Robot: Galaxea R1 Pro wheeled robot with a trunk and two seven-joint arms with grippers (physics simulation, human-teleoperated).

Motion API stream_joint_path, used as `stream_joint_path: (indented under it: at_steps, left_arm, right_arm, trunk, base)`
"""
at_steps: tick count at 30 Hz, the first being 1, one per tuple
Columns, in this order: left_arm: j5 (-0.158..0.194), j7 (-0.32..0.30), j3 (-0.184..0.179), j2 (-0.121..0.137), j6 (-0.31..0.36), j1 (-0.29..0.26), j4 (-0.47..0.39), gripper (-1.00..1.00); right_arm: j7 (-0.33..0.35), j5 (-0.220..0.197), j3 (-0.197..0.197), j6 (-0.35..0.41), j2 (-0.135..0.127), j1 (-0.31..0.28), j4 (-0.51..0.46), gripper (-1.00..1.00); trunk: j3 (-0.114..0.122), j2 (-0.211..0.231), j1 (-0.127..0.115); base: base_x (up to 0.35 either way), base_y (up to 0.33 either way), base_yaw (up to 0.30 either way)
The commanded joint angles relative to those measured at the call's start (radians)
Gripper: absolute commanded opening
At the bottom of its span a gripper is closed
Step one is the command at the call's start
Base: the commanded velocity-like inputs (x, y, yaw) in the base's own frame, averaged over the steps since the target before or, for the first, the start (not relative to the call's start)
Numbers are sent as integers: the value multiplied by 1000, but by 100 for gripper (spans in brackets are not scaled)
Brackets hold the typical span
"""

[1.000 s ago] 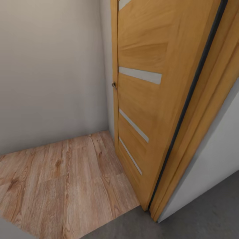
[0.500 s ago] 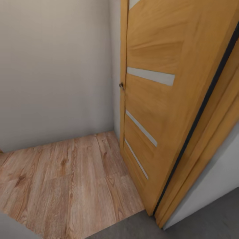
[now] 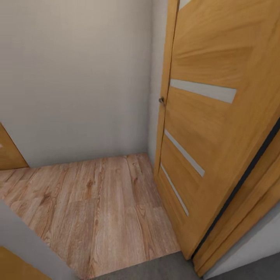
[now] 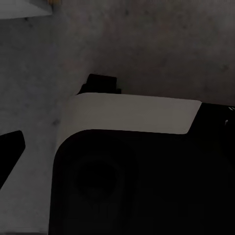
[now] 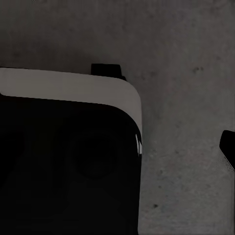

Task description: Move the two storage containers from the living room to the garage. In the garage, place one container on the floor and stack the other container on top of it (either order is fine).

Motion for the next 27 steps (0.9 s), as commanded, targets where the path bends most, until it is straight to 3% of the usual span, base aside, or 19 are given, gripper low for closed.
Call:
stream_joint_path:
  at_steps: [1,6,27]
  left_arm:
    - [8,2,-1,0,-3,-1,1,100]
    - [8,2,-1,0,-3,-1,1,100]
    - [8,2,-1,0,-3,-1,1,100]
  right_arm:
    - [0,-9,8,-5,1,-1,3,100]
    - [0,-9,8,-5,0,-1,3,100]
    - [-1,-9,8,-5,0,-1,2,100]
  trunk:
    - [-1,0,0]
    - [-1,0,0]
    - [-1,0,0]
  base:
    - [0,0,270]
    - [92,0,125]
    - [301,0,3]
